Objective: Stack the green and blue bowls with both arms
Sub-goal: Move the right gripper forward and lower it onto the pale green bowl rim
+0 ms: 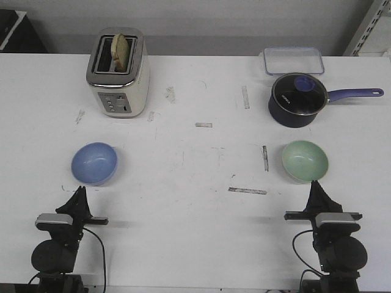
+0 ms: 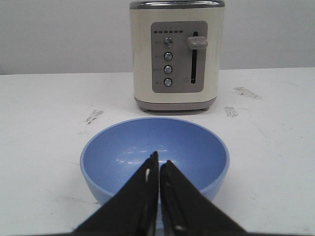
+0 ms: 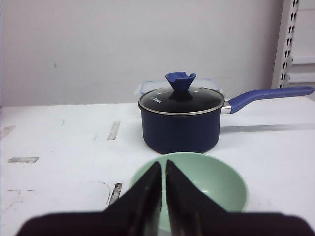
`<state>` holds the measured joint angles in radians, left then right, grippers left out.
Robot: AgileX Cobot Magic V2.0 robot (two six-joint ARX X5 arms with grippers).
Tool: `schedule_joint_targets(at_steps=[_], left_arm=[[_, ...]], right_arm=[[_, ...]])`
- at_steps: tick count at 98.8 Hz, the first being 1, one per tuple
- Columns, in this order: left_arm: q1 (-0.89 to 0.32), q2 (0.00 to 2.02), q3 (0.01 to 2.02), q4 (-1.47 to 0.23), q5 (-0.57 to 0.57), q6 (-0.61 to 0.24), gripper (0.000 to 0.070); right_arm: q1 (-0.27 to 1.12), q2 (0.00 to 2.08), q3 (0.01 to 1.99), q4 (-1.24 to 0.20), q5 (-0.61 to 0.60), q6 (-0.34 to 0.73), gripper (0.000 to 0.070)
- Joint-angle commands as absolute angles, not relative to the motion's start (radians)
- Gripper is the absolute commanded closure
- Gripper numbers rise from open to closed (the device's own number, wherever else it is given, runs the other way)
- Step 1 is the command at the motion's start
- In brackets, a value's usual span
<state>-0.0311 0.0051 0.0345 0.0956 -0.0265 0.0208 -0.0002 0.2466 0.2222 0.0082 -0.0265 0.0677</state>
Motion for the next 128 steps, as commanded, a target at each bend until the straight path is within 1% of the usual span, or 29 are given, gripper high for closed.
schedule_joint_targets(at_steps=[1, 21, 44, 63, 82, 105, 119, 128], left_arm=[[-0.033, 0.003, 0.012, 0.105, -0.026, 0.034, 0.0698], [-0.033, 0.003, 0.012, 0.105, -0.026, 0.034, 0.0698], [-0.033, 0.003, 0.012, 0.105, -0.026, 0.034, 0.0698], [-0.033, 0.003, 0.012, 0.105, -0.026, 0.034, 0.0698], [-0.033, 0.003, 0.012, 0.105, -0.026, 0.034, 0.0698], [-0.033, 0.003, 0.012, 0.105, -0.026, 0.034, 0.0698], [-0.033, 0.003, 0.012, 0.105, -0.026, 0.034, 0.0698], [-0.033, 0.003, 0.012, 0.105, -0.026, 0.034, 0.0698]], right_arm=[[0.001, 0.299, 0.262, 0.015, -0.027, 0.083, 0.0695], [0.001, 0.503, 0.397, -0.031, -0.027, 0.081, 0.0695], [0.001, 0.702, 0.539, -0.05, -0.025, 0.08, 0.0695], [0.002, 0.839, 0.678, -0.171, -0.026, 0.078, 0.0695], [-0.001, 0.962, 0.824, -0.334, -0.025, 0.078, 0.0695], [-0.009, 1.075, 0.963, -0.457, -0.026, 0.079, 0.0695], [-0.046, 1.134, 1.041, -0.572, -0.028, 0.086, 0.0694], [-0.097, 1.166, 1.086, -0.635, -0.031, 0.086, 0.0694]])
